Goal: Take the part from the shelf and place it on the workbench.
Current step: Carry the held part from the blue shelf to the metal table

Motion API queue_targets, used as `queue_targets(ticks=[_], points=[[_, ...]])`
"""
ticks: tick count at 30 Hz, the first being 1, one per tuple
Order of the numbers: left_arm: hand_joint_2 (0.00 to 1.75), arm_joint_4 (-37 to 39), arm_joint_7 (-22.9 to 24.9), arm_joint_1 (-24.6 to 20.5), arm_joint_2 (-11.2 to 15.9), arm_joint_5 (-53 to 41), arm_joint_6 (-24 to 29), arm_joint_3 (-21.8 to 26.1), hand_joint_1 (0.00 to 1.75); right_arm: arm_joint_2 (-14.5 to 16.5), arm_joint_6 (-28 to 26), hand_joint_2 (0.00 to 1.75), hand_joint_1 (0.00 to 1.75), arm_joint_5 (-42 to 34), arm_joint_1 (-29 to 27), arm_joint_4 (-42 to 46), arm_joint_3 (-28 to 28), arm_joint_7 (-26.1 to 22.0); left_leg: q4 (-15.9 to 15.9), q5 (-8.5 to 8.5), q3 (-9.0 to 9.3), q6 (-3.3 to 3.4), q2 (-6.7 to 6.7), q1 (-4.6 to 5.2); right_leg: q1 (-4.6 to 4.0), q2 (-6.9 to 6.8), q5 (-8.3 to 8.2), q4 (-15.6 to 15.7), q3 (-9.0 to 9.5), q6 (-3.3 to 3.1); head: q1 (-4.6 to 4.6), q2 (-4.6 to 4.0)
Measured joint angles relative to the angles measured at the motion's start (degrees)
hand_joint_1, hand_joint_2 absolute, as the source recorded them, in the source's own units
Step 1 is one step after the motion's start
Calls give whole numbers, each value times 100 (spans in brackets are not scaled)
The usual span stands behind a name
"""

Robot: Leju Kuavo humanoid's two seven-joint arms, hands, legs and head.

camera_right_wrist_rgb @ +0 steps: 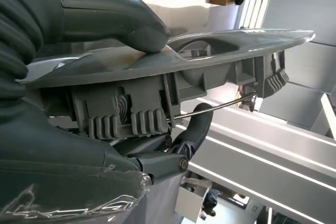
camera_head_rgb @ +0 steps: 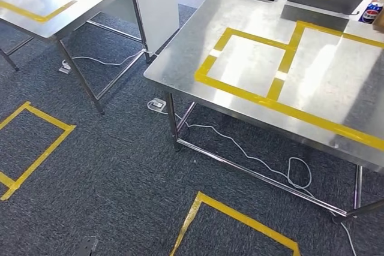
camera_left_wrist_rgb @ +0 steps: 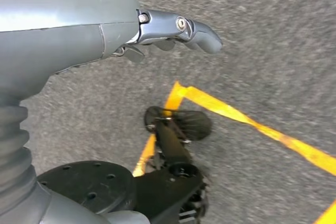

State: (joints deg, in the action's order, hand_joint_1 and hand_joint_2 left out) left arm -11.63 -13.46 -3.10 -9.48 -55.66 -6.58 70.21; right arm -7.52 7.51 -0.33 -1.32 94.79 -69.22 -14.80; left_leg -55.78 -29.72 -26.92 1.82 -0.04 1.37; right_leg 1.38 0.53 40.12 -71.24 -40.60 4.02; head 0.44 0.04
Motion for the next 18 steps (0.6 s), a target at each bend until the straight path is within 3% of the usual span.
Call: queue_targets(ticks=[1, 2, 3, 4, 5, 7, 9, 10, 11, 13, 14, 15, 16, 18], points=[[175, 0, 2, 6, 7, -1, 5, 7, 0, 0, -62, 175, 175, -2, -7, -20, 54, -8, 2, -132, 156, -21, -2, -2, 22, -29, -345, 270, -56, 40, 5, 0], [175, 0, 3, 9, 17, -2, 9, 16, 0, -1, -113, 175, 175, -8, -19, -42, 97, -21, -15, -277, 303, -48, -6, -3, 33, -83, -891, 554, -82, 53, 10, -1], [175, 0, -2, 10, 31, -3, 8, 26, 0, -3, -151, 175, 175, -16, -30, -63, 141, -36, -23, -405, 410, -78, -8, -2, 26, -128, -1370, 757, -73, 29, 7, -3], [175, 0, -14, 5, 43, -4, 1, 35, 0, -18, -180, 175, 175, -28, -48, -80, 174, -45, -22, -508, 485, -104, -5, -6, 10, -153, -1740, 875, -59, -12, -14, -3], [175, 0, -30, -13, 47, -10, -12, 40, 0, -45, -200, 175, 175, -48, -65, -88, 197, -49, -51, -546, 527, -131, -3, -16, -19, -155, -1839, 903, -36, -77, -28, -4], [175, 0, -58, -58, 39, -43, -35, 43, 0, -156, -164, 175, 175, -120, -106, -90, 190, -18, -406, -355, 337, -187, 4, -44, -39, -98, -1724, 904, 39, -175, -53, -2], [175, 1, -63, -78, 15, -92, -42, 42, 0, -255, -7, 175, 175, -190, -159, -97, 96, 33, -1192, -98, -190, -246, 1, -57, -32, -88, -1624, 975, 191, -242, -54, -1], [175, 2, -62, -71, 3, -110, -40, 42, 0, -279, 84, 175, 175, -194, -184, -104, 37, 59, -1552, -134, -481, -264, 1, -60, -30, -86, -1577, 1022, 289, -265, -58, -2], [175, 2, -57, -57, -8, -130, -39, 41, 0, -292, 160, 175, 175, -167, -203, -114, -18, 77, -1780, -321, -734, -271, 1, -62, -28, -77, -1532, 1063, 392, -279, -61, -2], [175, 2, -46, -40, -18, -192, -33, 37, 0, -363, 349, 175, 175, 34, -249, -157, -136, 88, -1913, -867, -1116, -259, 1, -62, -18, -41, -1421, 1120, 607, -287, -62, -2], [175, 2, -44, -40, -17, -230, -30, 32, 0, -425, 460, 175, 175, 185, -266, -212, -211, 73, -1832, -1009, -1228, -246, 1, -61, -8, -22, -1352, 1136, 713, -282, -63, -2], [175, 2, -48, -44, -16, -267, -23, 26, 0, -503, 570, 175, 175, 349, -270, -301, -308, 43, -1650, -952, -1289, -230, 1, -57, 4, -10, -1277, 1146, 819, -271, -62, -2], [175, 2, -56, -47, -15, -289, -16, 21, 0, -580, 646, 175, 175, 491, -257, -411, -406, 4, -1373, -667, -1297, -214, 1, -51, 15, -3, -1203, 1153, 901, -253, -62, -2], [175, 2, -72, -50, -5, -311, -5, 17, 0, -731, 732, 175, 175, 735, -196, -683, -608, -94, -702, 203, -1278, -177, -4, -41, 24, 19, -1068, 1144, 1030, -186, -67, -2]])
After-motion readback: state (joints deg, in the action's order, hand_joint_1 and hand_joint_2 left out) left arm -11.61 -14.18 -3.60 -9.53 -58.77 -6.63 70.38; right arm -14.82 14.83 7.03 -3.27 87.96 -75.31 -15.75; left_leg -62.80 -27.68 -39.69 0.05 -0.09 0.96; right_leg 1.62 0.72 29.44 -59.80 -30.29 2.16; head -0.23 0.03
